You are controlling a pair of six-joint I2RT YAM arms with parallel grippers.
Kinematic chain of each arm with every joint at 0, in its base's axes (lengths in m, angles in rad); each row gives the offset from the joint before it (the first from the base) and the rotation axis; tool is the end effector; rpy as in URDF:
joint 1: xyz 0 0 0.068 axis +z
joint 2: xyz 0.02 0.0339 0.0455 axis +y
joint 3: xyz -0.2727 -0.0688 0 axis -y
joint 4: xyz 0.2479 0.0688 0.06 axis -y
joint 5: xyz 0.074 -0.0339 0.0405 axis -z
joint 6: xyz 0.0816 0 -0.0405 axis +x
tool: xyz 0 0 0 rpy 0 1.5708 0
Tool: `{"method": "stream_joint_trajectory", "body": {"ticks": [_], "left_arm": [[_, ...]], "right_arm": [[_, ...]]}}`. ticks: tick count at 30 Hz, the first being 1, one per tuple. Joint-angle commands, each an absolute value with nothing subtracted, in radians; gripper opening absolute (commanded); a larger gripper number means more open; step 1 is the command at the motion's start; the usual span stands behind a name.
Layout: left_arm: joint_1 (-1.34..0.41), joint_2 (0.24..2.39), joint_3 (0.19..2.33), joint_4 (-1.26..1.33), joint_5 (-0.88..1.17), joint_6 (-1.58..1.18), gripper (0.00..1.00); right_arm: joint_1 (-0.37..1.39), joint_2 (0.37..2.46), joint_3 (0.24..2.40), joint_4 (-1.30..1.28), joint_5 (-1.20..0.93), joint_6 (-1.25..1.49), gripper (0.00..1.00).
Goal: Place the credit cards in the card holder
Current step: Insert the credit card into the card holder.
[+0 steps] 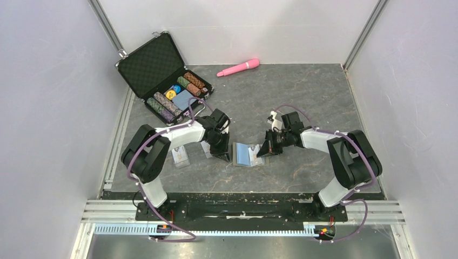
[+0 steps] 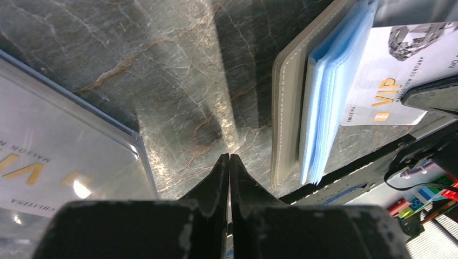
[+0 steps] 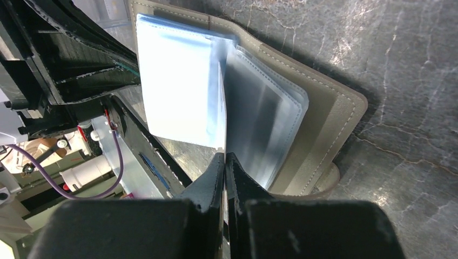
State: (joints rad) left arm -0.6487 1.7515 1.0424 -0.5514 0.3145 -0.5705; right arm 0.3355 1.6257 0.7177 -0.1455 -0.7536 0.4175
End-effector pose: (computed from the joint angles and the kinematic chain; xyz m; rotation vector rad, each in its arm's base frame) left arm 0.2577 -0.2270 0.1215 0.1914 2.9910 -0.6578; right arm 0.2657 0.1518 0.1113 -0.1700 2.6815 1.2433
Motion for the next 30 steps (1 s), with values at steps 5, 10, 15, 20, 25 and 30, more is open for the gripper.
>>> {"method": "stream_joint_trajectory", "body": {"ticks": [5, 10, 15, 20, 25, 30], "left_arm": [[-0.672, 1.787, 1.092, -0.584, 0.284, -0.502, 0.05], [-0.674, 1.763, 1.130, -0.627, 0.253, -0.487, 0.08], [-0.674, 1.727, 1.174, -0.671, 0.208, -0.474, 0.18], [-0.675, 1.718, 1.195, -0.673, 0.218, -0.472, 0.21], [-0.675, 1.732, 1.188, -0.644, 0.245, -0.475, 0.25], [-0.681, 1.761, 1.177, -0.622, 0.258, -0.479, 0.27]], "right_arm": [[0.332, 1.659, 0.765, -0.146, -0.751, 0.423, 0.00], [0.333, 1.667, 0.784, -0.145, -0.753, 0.431, 0.00], [0.335, 1.682, 0.794, -0.144, -0.753, 0.434, 0.00], [0.339, 1.686, 0.799, -0.144, -0.754, 0.437, 0.00], [0.345, 1.687, 0.798, -0.141, -0.754, 0.440, 0.00], [0.346, 1.688, 0.798, -0.139, -0.755, 0.442, 0.00]]}}
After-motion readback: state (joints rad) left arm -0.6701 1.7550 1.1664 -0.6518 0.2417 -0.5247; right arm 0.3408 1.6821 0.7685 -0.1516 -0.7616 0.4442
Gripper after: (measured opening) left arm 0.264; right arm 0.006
